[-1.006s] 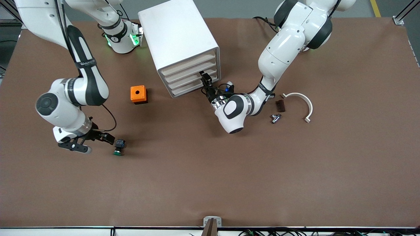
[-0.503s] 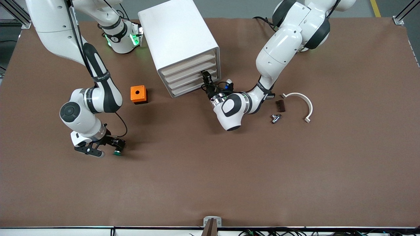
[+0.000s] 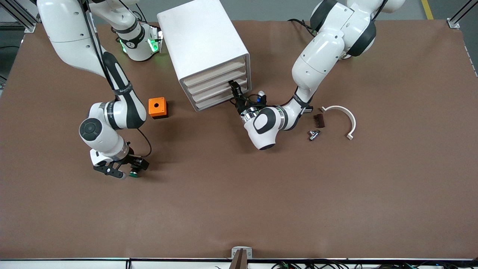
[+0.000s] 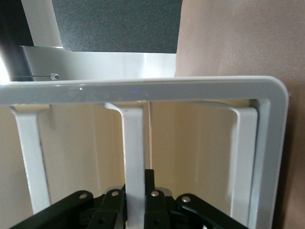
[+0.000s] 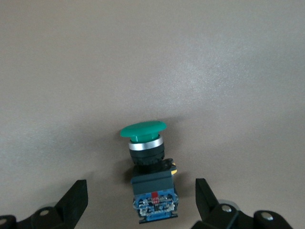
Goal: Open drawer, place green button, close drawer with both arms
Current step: 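Close the right gripper on the green push button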
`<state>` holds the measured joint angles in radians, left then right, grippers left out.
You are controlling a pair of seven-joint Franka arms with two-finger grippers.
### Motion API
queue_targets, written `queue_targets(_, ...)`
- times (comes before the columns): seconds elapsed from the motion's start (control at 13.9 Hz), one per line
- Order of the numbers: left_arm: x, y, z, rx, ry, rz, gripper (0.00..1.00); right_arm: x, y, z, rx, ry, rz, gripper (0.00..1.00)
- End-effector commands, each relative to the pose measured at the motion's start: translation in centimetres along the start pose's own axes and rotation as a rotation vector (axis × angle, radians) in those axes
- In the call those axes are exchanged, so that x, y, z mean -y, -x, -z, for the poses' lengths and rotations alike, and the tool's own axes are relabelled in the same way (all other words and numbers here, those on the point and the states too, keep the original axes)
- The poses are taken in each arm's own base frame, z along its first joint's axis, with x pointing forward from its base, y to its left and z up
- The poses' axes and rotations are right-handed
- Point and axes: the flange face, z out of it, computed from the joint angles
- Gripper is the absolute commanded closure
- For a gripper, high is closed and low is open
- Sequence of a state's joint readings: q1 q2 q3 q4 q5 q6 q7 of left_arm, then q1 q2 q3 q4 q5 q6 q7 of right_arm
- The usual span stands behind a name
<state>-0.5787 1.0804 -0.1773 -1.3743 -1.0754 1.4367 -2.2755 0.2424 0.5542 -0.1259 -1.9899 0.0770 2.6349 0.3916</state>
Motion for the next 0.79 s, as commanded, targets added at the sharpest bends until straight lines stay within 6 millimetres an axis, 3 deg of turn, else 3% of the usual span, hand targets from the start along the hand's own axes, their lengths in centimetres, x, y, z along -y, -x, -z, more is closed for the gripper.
queue_targets(0.0,0.2,-0.3,2.4,0.051,-0.027,0.003,0.91,-0.5,0.1,-0.3,-0.002,0.008,-0.011,0.00)
queue_targets(0.72,-0.1,-2.9,10.9,0.217,-0.042,-0.005,0.90,-1.4,-0.1,-1.0,-0.006,0.008,0.026,0.00)
